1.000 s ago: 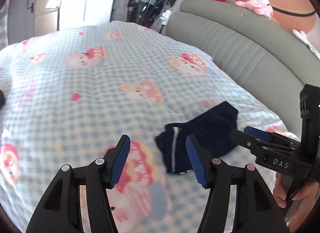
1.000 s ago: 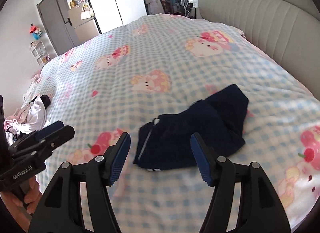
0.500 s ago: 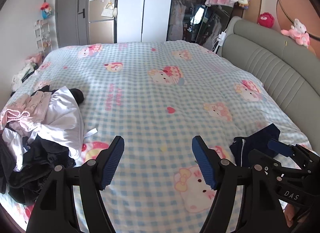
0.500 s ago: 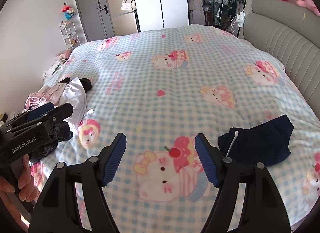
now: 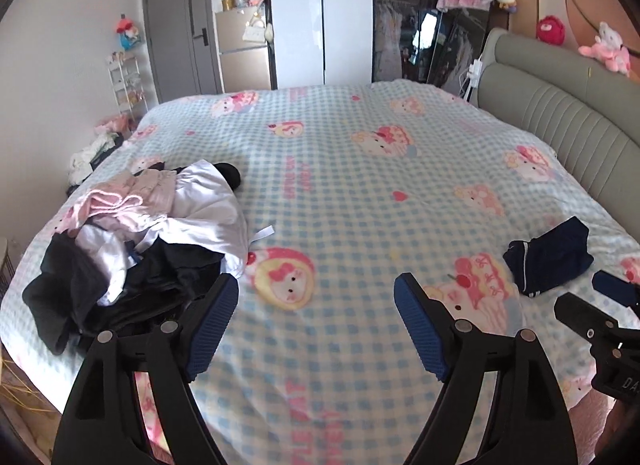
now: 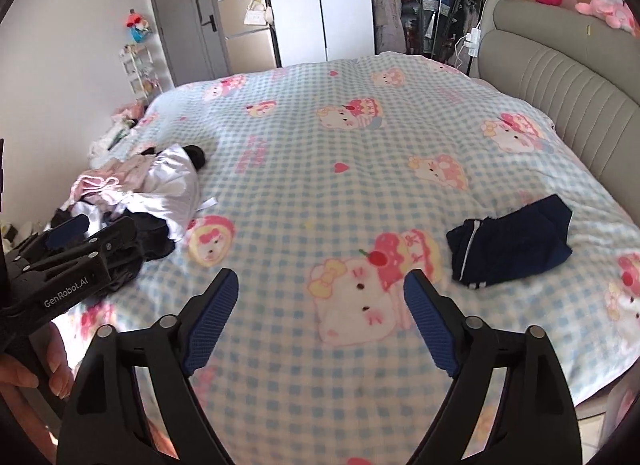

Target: Fold clothes

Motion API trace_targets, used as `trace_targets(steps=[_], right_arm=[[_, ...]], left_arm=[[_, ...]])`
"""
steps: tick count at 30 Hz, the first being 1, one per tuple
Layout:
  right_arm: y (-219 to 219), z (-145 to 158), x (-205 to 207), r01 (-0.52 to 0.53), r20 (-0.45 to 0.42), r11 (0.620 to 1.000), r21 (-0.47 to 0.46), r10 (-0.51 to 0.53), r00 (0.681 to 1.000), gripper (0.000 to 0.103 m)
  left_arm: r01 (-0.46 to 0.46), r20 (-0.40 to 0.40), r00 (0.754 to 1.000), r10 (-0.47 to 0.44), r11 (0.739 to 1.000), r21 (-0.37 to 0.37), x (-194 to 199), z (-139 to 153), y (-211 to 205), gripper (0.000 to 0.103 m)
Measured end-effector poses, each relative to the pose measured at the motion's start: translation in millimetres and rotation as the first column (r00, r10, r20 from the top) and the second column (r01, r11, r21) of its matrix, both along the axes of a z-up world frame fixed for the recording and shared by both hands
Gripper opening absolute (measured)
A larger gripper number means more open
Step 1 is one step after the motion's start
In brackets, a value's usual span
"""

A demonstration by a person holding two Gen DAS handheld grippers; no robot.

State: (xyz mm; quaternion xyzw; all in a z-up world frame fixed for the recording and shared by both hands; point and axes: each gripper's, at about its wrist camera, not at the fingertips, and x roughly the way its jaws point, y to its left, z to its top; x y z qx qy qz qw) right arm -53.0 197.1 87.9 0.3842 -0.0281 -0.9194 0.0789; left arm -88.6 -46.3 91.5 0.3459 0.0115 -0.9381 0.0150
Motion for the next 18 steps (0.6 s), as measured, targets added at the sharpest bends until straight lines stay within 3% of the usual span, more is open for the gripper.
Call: trace_targets(steps=[8,12,18], right_arm=[[1.6,-55.7,84.8,0.053,0.068,0.999,0.002,-0.053,0.996,0.091],[3.8,-68.3,92.1,0.083,0.077,0.995,0.046,-0.086,0.993,0.091],[4.8,-60.8,89.4,0.054,0.058,0.998,0.035,-0.056,0.997,0.091]], left_arm=[[0.013,0.086,0.996,-0.021,0.995,0.095,84.1,-60.3,-9.6,0.087],[0.006,0.105,0.994,-0.017,0.995,0.097,98.7,-77.3,-0.2,0.087],[0.002,0.083,0.997,-0.010,0.995,0.104,100.9,-74.8,4.2,0.087]])
